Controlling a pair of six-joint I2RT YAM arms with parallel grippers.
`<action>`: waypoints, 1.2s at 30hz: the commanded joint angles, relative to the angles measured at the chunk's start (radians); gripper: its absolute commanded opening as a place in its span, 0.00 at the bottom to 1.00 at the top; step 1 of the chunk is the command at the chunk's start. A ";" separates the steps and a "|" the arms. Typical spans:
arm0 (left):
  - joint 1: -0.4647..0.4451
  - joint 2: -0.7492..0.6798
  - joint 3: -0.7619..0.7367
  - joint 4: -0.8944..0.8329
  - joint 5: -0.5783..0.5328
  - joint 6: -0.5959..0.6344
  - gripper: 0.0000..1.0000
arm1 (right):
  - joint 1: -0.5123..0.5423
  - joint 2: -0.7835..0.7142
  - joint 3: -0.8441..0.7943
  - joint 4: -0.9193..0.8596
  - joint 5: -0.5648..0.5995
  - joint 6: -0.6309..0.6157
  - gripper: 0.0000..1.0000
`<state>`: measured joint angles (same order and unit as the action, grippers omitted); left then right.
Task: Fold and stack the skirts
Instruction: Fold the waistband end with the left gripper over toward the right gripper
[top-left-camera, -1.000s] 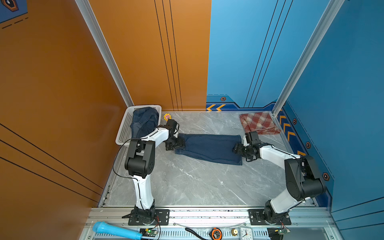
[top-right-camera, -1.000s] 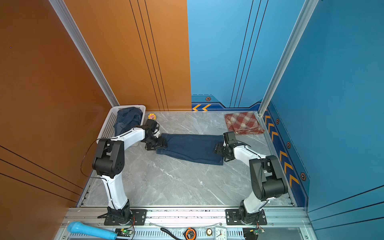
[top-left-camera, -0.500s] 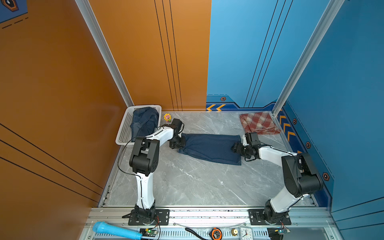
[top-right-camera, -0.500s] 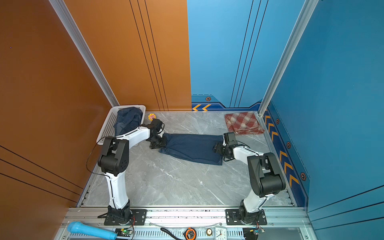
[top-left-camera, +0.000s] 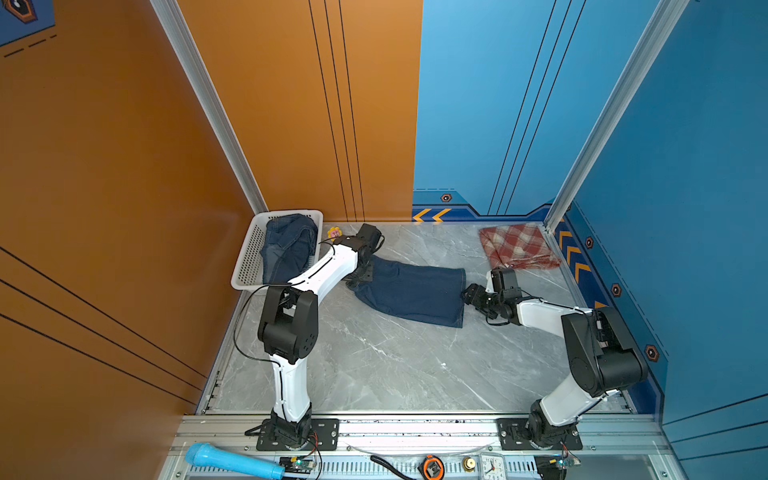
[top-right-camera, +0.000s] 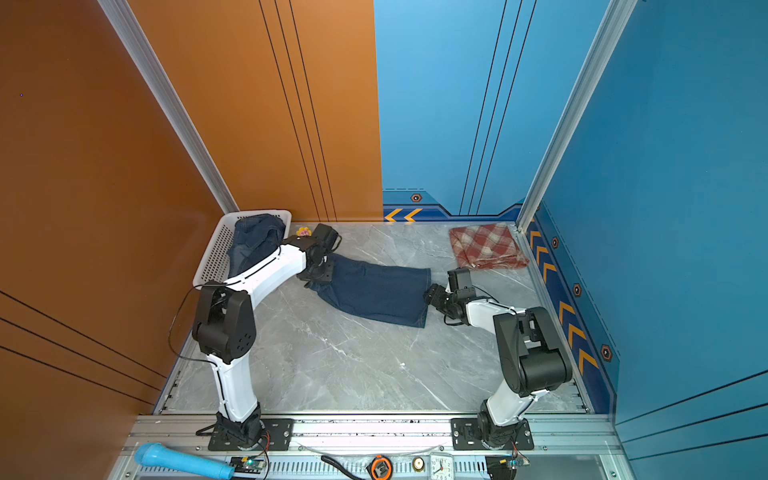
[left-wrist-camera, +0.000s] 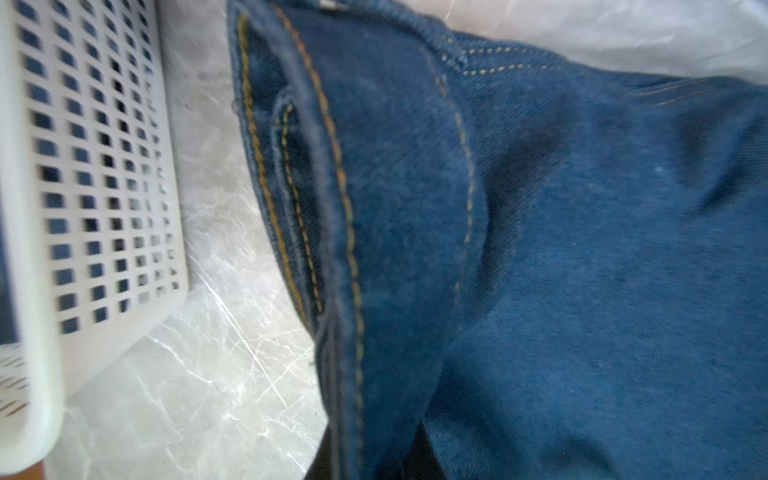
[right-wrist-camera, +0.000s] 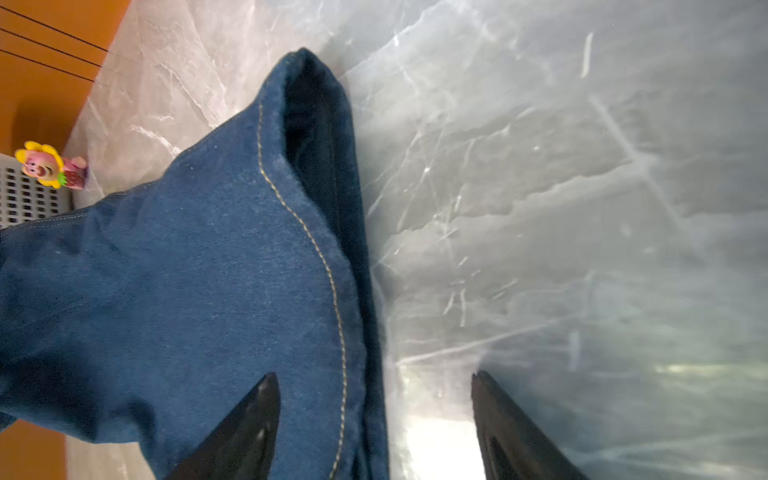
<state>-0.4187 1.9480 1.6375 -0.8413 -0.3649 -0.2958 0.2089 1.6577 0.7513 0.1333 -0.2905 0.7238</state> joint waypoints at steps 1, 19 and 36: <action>-0.077 -0.022 0.046 -0.051 -0.208 0.064 0.00 | 0.035 0.058 -0.031 0.113 -0.040 0.116 0.67; -0.369 0.230 0.413 -0.172 -0.273 0.113 0.00 | 0.184 0.252 0.010 0.355 0.041 0.271 0.01; -0.372 0.328 0.495 -0.169 0.199 -0.039 0.00 | 0.198 0.282 -0.020 0.440 0.075 0.318 0.15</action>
<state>-0.7788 2.2475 2.1021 -0.9913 -0.2871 -0.2966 0.4004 1.9076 0.7647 0.6014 -0.2531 1.0237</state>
